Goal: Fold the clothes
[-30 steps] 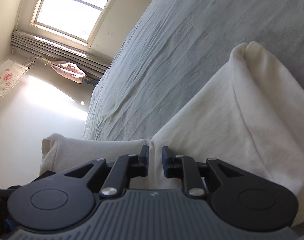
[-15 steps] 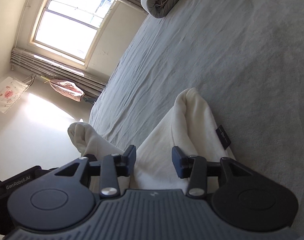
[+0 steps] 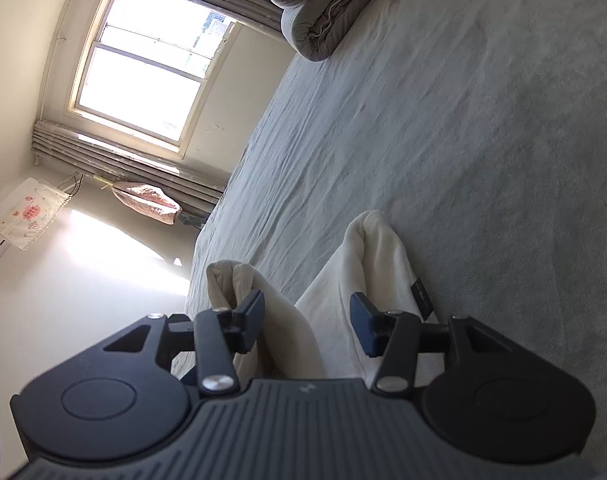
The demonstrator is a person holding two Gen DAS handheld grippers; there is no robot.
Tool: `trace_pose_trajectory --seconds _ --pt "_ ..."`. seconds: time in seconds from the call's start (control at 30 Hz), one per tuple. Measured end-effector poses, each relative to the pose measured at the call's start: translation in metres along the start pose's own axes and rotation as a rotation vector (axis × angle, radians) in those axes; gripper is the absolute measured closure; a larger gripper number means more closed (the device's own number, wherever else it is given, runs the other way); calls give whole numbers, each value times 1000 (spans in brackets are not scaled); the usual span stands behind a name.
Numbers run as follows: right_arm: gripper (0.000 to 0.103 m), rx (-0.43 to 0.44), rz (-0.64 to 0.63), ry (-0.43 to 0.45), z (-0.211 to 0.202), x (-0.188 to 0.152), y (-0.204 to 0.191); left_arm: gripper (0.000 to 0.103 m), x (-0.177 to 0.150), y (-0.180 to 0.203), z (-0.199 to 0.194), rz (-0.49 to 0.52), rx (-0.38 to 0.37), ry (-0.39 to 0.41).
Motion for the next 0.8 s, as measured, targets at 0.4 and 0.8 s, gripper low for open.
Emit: trace_pose_trajectory --seconds 0.4,0.8 --pt "10 80 -51 -59 19 4 -17 42 2 4 -47 -22 -148 51" --pt "10 -65 -346 -150 43 -27 -46 42 -17 -57 -78 17 59 110"
Point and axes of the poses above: each gripper's, at about its wrist camera, not at the fingertips, and z roughly the way its jaws point, y to its right, x to its top, the point moved 8 cm from there along z, roughly the way its jaws point, and after that the axes turned 7 degrees about -y, right-handed, at the moved point
